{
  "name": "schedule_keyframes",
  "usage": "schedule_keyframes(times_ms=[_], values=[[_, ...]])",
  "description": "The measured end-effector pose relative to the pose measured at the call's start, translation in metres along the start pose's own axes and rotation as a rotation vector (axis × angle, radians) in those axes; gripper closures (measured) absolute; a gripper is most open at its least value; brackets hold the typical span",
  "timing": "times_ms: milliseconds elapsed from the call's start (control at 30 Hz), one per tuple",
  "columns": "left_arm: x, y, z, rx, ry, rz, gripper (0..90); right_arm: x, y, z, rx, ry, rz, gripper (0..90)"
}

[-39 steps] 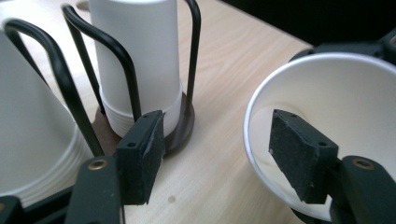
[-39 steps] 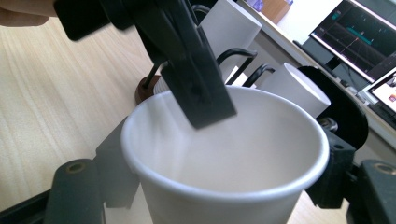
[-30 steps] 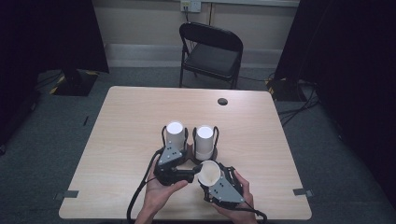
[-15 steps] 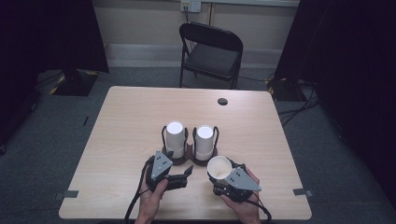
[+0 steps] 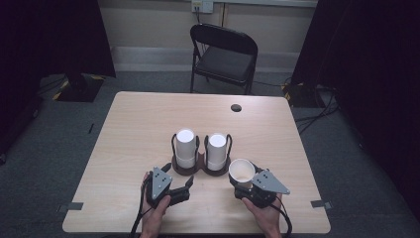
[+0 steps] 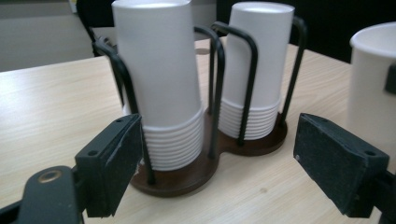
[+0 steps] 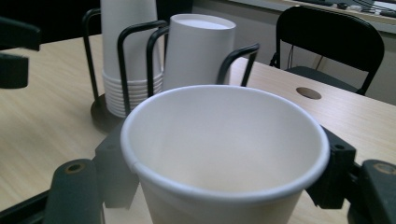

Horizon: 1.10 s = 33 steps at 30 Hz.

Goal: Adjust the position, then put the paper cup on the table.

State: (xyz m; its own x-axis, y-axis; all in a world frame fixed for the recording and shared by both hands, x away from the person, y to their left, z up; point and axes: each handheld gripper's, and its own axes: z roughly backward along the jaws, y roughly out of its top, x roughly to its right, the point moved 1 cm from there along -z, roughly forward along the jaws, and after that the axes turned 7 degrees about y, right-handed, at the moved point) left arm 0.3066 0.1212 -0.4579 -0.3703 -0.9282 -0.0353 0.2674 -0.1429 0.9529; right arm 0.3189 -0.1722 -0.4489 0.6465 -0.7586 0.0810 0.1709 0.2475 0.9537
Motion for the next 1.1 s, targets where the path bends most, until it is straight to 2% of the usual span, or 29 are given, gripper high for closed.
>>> schedule_keyframes(times_ms=[267,567,700,833,867,900,933,1000,1033,1100], values=[[-0.013,-0.017,-0.002,-0.036,0.015,0.018,15.8,0.02,0.001,0.004,0.017,-0.039,-0.051,25.5],[-0.027,-0.025,-0.001,-0.029,0.047,0.039,15.8,0.044,0.008,0.002,0.003,-0.067,-0.078,24.6],[-0.028,-0.028,-0.003,-0.03,0.06,0.028,15.8,0.055,0.011,0.003,0.015,-0.092,-0.106,24.7],[-0.029,-0.033,-0.006,-0.035,0.07,0.037,15.8,0.069,0.017,0.0,0.048,-0.11,-0.14,24.6],[-0.029,-0.034,-0.007,-0.033,0.08,0.036,15.8,0.071,0.019,-0.001,0.05,-0.113,-0.141,24.6],[-0.028,-0.036,-0.007,-0.045,0.12,0.006,15.8,0.074,0.021,-0.003,0.054,-0.12,-0.146,24.6],[-0.026,-0.037,-0.007,-0.04,0.136,0.007,16.2,0.076,0.023,-0.004,0.061,-0.121,-0.15,24.6],[-0.028,-0.041,-0.008,-0.033,0.085,0.067,17.3,0.078,0.027,-0.004,0.078,-0.118,-0.162,24.7],[-0.029,-0.04,-0.008,-0.036,0.098,0.068,15.9,0.08,0.03,-0.006,0.079,-0.125,-0.158,24.7],[-0.028,-0.04,-0.008,-0.019,0.138,0.043,17.1,0.082,0.033,-0.009,0.079,-0.128,-0.155,24.6]])
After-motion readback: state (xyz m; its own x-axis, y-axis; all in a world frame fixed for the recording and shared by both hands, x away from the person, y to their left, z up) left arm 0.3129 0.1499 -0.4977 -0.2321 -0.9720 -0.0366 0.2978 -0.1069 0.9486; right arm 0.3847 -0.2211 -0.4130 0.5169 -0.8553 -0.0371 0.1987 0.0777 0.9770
